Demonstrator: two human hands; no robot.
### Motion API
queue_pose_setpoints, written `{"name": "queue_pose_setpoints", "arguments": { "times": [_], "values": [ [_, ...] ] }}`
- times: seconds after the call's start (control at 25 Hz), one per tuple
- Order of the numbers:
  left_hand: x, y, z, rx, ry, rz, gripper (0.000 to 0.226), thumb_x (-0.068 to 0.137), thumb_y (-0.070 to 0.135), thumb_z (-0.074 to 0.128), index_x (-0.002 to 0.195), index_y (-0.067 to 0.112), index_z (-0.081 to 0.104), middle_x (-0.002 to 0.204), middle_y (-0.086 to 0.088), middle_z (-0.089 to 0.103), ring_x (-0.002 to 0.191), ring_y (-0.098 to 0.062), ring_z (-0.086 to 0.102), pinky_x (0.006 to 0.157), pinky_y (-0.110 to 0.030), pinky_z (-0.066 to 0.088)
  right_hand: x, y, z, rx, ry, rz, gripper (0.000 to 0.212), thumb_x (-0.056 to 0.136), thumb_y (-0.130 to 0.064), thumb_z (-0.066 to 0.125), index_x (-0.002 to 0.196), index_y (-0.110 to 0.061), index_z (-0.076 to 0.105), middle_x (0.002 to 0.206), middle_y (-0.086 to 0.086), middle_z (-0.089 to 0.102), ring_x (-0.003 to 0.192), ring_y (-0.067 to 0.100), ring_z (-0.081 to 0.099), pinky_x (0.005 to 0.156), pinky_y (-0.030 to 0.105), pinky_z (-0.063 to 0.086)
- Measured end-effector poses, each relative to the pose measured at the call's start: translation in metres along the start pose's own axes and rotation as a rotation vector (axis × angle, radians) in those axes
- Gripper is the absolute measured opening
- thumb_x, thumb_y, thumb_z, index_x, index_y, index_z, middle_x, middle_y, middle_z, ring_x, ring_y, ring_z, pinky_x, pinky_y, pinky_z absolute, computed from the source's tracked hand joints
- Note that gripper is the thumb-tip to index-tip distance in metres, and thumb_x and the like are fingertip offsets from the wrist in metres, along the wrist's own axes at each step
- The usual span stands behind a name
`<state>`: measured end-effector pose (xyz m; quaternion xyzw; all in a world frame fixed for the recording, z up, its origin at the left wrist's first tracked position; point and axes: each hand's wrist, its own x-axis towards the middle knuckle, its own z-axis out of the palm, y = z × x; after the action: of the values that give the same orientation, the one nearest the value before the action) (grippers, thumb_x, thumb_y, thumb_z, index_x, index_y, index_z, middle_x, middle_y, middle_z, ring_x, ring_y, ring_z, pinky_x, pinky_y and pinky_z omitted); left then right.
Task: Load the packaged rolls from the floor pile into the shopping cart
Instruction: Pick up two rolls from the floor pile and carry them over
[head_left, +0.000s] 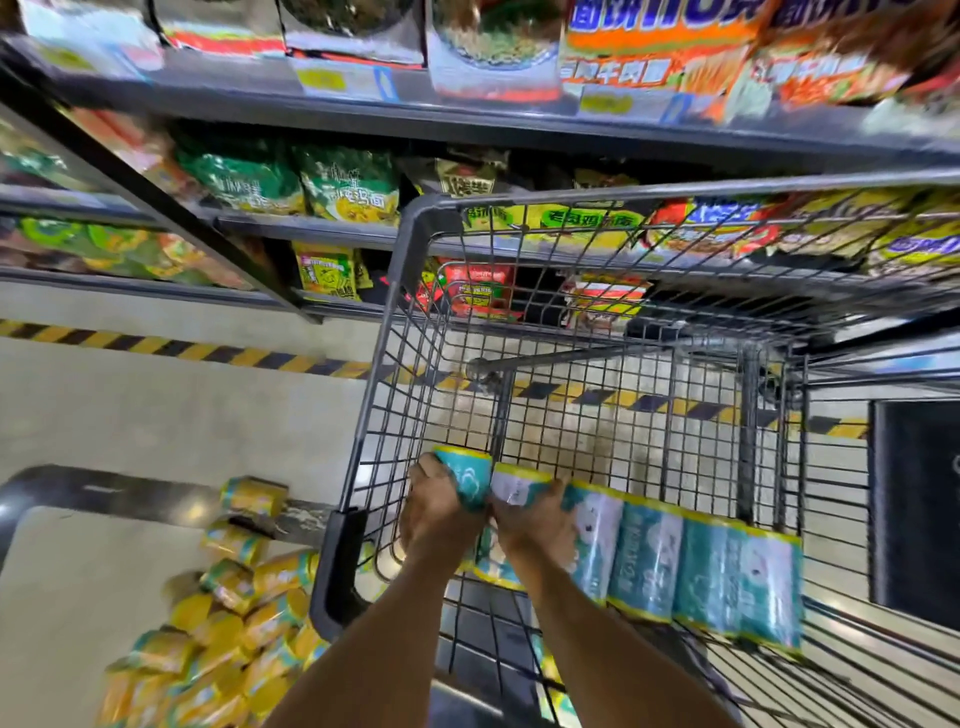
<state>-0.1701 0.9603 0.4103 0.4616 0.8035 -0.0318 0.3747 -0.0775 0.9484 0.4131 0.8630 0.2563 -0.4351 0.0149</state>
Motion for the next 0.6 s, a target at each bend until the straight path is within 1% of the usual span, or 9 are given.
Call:
{"name": "queue_pose_setpoints", "arguments": {
  "times": [0.08, 0.12, 0.16, 0.24, 0.32, 0.4, 0.44, 0.52, 0.6],
  "values": [
    [-0.001, 0.001, -0.002, 0.056, -0.015, 0.040, 0.072, 0.071, 0.046, 0.076, 0.117, 0.011, 0.034, 0.116, -0.007, 0.047, 0.103, -0.028, 0.058, 0.074, -0.031, 0.042, -0.002, 0.001, -0.001, -0.021, 0.018, -0.013, 0.066, 0.077, -0.041, 0.073, 0.126, -0.012, 0.040, 0.120, 0.011, 0.061, 0.107, 0.030, 0.060, 0.080, 0.034, 0.048],
    [-0.002, 0.003, -0.005, 0.099, -0.030, 0.069, 0.074, 0.072, 0.048, 0.074, 0.120, 0.010, 0.033, 0.119, -0.007, 0.046, 0.105, -0.028, 0.058, 0.077, -0.031, 0.044, -0.004, 0.001, -0.005, -0.049, 0.021, -0.043, 0.065, 0.079, -0.041, 0.070, 0.128, -0.010, 0.040, 0.123, 0.011, 0.060, 0.109, 0.030, 0.059, 0.082, 0.034, 0.048],
    [-0.004, 0.006, -0.008, 0.164, -0.051, 0.108, 0.077, 0.074, 0.047, 0.073, 0.126, 0.009, 0.031, 0.125, -0.008, 0.045, 0.109, -0.027, 0.057, 0.082, -0.032, 0.046, -0.005, 0.001, -0.010, -0.097, 0.011, -0.090, 0.068, 0.082, -0.041, 0.066, 0.134, -0.008, 0.036, 0.129, 0.011, 0.056, 0.114, 0.030, 0.057, 0.085, 0.035, 0.048],
    [-0.008, 0.018, -0.019, 0.309, -0.077, 0.214, 0.093, 0.078, 0.040, 0.073, 0.142, 0.006, 0.016, 0.144, -0.012, 0.032, 0.124, -0.026, 0.048, 0.097, -0.032, 0.046, -0.009, -0.001, -0.025, -0.222, -0.016, -0.233, 0.083, 0.087, -0.043, 0.060, 0.148, -0.005, 0.017, 0.147, 0.012, 0.039, 0.131, 0.029, 0.044, 0.097, 0.035, 0.044],
    [-0.011, 0.034, -0.033, 0.416, -0.060, 0.301, 0.103, 0.082, 0.035, 0.070, 0.150, 0.007, -0.002, 0.157, -0.011, 0.009, 0.140, -0.029, 0.030, 0.110, -0.035, 0.036, -0.012, -0.008, -0.046, -0.377, -0.031, -0.376, 0.091, 0.089, -0.047, 0.057, 0.152, -0.008, 0.003, 0.157, 0.012, 0.019, 0.143, 0.031, 0.024, 0.110, 0.037, 0.032],
    [-0.015, 0.057, -0.052, 0.487, -0.009, 0.375, 0.103, 0.085, 0.034, 0.067, 0.150, 0.007, -0.008, 0.159, -0.008, -0.003, 0.146, -0.029, 0.010, 0.117, -0.036, 0.022, -0.016, -0.021, -0.077, -0.518, -0.012, -0.510, 0.094, 0.090, -0.046, 0.057, 0.152, -0.010, -0.003, 0.160, 0.013, 0.007, 0.146, 0.033, 0.010, 0.116, 0.041, 0.018],
    [-0.018, 0.068, -0.061, 0.527, 0.023, 0.402, 0.105, 0.084, 0.033, 0.068, 0.150, 0.007, -0.008, 0.159, -0.008, -0.006, 0.147, -0.030, 0.002, 0.119, -0.037, 0.014, -0.017, -0.029, -0.094, -0.570, 0.011, -0.571, 0.095, 0.089, -0.046, 0.058, 0.152, -0.010, -0.004, 0.160, 0.013, 0.005, 0.147, 0.034, 0.007, 0.117, 0.042, 0.015],
    [-0.029, 0.086, -0.077, 0.621, 0.101, 0.392, 0.107, 0.083, 0.032, 0.070, 0.150, 0.009, -0.010, 0.159, -0.007, -0.012, 0.146, -0.028, -0.009, 0.120, -0.039, 0.001, -0.018, -0.044, -0.127, -0.649, 0.050, -0.698, 0.098, 0.088, -0.046, 0.061, 0.152, -0.011, -0.004, 0.160, 0.013, 0.004, 0.147, 0.033, 0.004, 0.118, 0.043, 0.012],
    [-0.049, 0.100, -0.090, 0.658, 0.176, 0.337, 0.104, 0.086, 0.036, 0.066, 0.150, 0.010, -0.012, 0.158, -0.005, -0.017, 0.146, -0.026, -0.014, 0.118, -0.041, -0.004, -0.025, -0.051, -0.159, -0.744, 0.085, -0.826, 0.097, 0.087, -0.049, 0.059, 0.152, -0.012, -0.002, 0.159, 0.013, 0.006, 0.147, 0.033, 0.005, 0.119, 0.043, 0.011]
  ]
}}
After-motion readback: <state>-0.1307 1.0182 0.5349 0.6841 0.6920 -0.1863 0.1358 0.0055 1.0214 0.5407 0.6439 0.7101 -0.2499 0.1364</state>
